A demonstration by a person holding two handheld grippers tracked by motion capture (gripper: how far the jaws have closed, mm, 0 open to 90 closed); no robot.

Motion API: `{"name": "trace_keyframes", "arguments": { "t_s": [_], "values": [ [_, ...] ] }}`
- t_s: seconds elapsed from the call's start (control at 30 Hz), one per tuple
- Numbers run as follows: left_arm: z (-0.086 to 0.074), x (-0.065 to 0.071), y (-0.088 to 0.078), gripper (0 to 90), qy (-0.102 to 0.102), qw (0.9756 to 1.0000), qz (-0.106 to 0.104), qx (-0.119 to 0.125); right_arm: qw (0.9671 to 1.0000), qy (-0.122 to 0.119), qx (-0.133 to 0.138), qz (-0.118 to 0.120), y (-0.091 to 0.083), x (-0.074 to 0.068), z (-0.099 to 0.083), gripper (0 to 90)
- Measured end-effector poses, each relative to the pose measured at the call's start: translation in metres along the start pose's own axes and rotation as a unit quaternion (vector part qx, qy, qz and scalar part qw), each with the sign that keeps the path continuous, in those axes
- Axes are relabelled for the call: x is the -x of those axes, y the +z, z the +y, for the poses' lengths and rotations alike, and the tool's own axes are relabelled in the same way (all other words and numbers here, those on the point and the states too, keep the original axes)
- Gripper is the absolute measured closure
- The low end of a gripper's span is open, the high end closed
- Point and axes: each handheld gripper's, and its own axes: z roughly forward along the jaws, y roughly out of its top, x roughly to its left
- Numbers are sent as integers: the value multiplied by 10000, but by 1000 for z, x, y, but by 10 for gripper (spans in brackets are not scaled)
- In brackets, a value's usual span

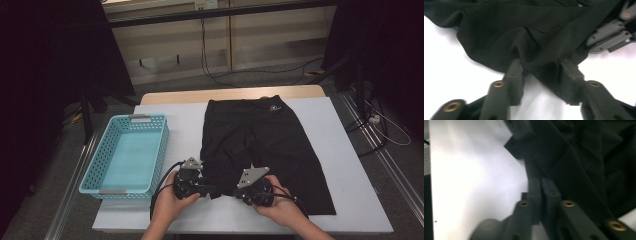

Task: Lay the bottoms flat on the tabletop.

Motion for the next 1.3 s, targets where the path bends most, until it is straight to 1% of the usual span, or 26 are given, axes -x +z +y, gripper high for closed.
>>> {"name": "trace_keyframes", "arguments": {
  "t_s": [0.03,0.07,0.13,0.17,0.2,0.27,0.33,0.37,0.43,0.5,0.53,0.57,0.63,0.67,0.7,0.73,0.8,0.9,1.0,1.07,1.13,1.17,1.2,1.23,1.27,1.3],
  "values": [
    [1,-1,-1,756,-164,9997,-136,-115,10000,-26,-24,-20,0,0,1,900],
    [1,-1,-2,835,-225,9995,-159,-126,10000,-21,-44,-18,-1,0,1,900],
    [3,0,-8,863,-184,9995,-170,-171,9999,72,38,85,-4,0,1,900],
    [4,0,-13,865,-182,9995,-225,-156,9999,93,73,119,-7,0,0,900],
    [5,0,-18,867,-195,9992,-337,-106,9998,73,93,142,-9,-1,0,900],
    [7,-1,-30,869,-272,9986,-460,-27,9997,74,160,158,-14,-2,-1,900],
    [8,-2,-38,868,-294,9983,-492,52,9992,134,271,248,-18,-2,-1,900],
    [9,-3,-40,867,-318,9981,-522,30,9987,202,343,317,-20,-2,-1,900],
    [9,-3,-43,865,-322,9980,-541,22,9979,239,417,443,-21,-4,0,900],
    [8,-3,-45,830,-226,9986,-472,90,9978,167,396,498,-21,-8,1,900],
    [7,-4,-46,780,-197,9989,-395,164,9979,129,374,521,-20,-10,2,900],
    [6,-4,-47,723,-223,9989,-345,220,9976,119,377,571,-19,-12,2,897],
    [5,-7,-47,622,-281,9988,-241,331,9970,77,407,647,-18,-15,3,831],
    [5,-8,-47,548,-282,9986,-127,436,9972,60,414,624,-18,-16,4,788],
    [4,-8,-46,462,-239,9985,36,485,9974,60,438,562,-18,-16,4,772],
    [4,-9,-46,413,-214,9982,154,539,9978,61,453,488,-18,-15,5,754],
    [3,-10,-44,384,-281,9976,271,580,9981,81,462,412,-18,-12,4,723],
    [1,-11,-37,363,-259,9980,425,396,9984,147,429,347,-16,-8,3,685],
    [-2,-15,-31,367,-330,9973,577,306,9990,146,326,255,-12,-5,2,663],
    [-3,-16,-29,367,-363,9971,579,322,9992,150,237,300,-9,-4,0,653],
    [-2,-15,-30,367,-339,9970,610,341,9995,140,128,259,-5,-3,-2,658],
    [-2,-15,-30,370,-320,9967,642,385,9997,111,67,198,-3,-3,-3,710],
    [-1,-14,-30,371,-303,9966,654,398,9998,79,105,123,-3,-2,-3,820],
    [0,-14,-30,371,-288,9965,670,420,9998,7,89,180,-3,-1,-3,886],
    [1,-14,-30,371,-300,9963,673,447,9998,-32,75,202,-2,2,-3,892],
    [1,-14,-30,371,-287,9963,673,460,9997,69,88,236,-1,3,-3,897]
  ]
}}
